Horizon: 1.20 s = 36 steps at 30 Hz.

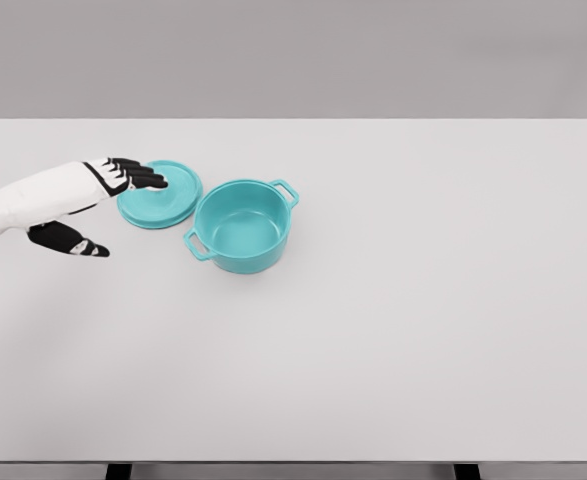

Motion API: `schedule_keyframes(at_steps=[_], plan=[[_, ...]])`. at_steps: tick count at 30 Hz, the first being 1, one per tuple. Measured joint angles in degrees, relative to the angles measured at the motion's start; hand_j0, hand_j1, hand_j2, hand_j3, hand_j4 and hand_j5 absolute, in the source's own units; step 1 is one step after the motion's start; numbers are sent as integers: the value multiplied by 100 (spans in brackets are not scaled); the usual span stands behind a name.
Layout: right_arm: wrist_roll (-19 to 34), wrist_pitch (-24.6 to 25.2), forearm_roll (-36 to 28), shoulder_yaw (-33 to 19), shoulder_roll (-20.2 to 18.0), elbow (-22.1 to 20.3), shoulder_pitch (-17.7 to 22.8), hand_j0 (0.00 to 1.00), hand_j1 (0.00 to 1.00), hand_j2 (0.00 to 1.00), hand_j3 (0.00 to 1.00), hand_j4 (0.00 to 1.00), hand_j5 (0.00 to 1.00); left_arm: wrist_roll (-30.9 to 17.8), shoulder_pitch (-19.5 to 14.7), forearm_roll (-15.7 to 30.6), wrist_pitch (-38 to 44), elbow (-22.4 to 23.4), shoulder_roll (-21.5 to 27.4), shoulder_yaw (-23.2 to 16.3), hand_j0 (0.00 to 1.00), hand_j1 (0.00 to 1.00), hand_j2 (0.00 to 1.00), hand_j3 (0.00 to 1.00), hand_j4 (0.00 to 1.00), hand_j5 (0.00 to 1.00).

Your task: Cover the pot with left arm

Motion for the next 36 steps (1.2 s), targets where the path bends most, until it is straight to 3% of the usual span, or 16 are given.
schedule_keyframes(at_steps=[3,7,13,20,22,27,31,36], plan=[[2,-1,-1,2,0,1,105,100,100,100,100,100,100,1,-299,168,3,356,-111,-14,100,100,100,100,100,100],[2,-2,-4,-2,0,1,105,100,100,100,100,100,100,1,-448,263,2,1005,-552,-234,100,100,100,100,100,100],[2,-1,-5,-7,0,1,105,100,100,100,100,100,100,13,-694,408,1,1721,-845,-384,100,100,100,100,100,100],[2,-2,-5,-8,0,1,105,100,100,100,100,100,100,171,-879,509,2,2246,-1386,-429,100,100,100,100,100,100],[2,-3,-6,-9,0,1,106,100,100,100,100,100,100,149,-1133,631,3,2418,-1475,-570,100,100,100,100,100,100],[2,-2,-6,-8,0,1,105,100,100,100,100,100,100,-400,-1512,844,2,2870,-1552,-1030,98,98,98,98,98,98],[2,-3,-6,-8,0,1,105,100,100,100,100,100,100,-864,-1723,970,-1,3117,-1622,-1082,95,95,95,95,95,95],[2,-3,-6,-8,0,1,105,100,100,100,100,100,100,-1009,-1916,1208,-2,3528,-2006,-1073,95,95,95,95,95,95]])
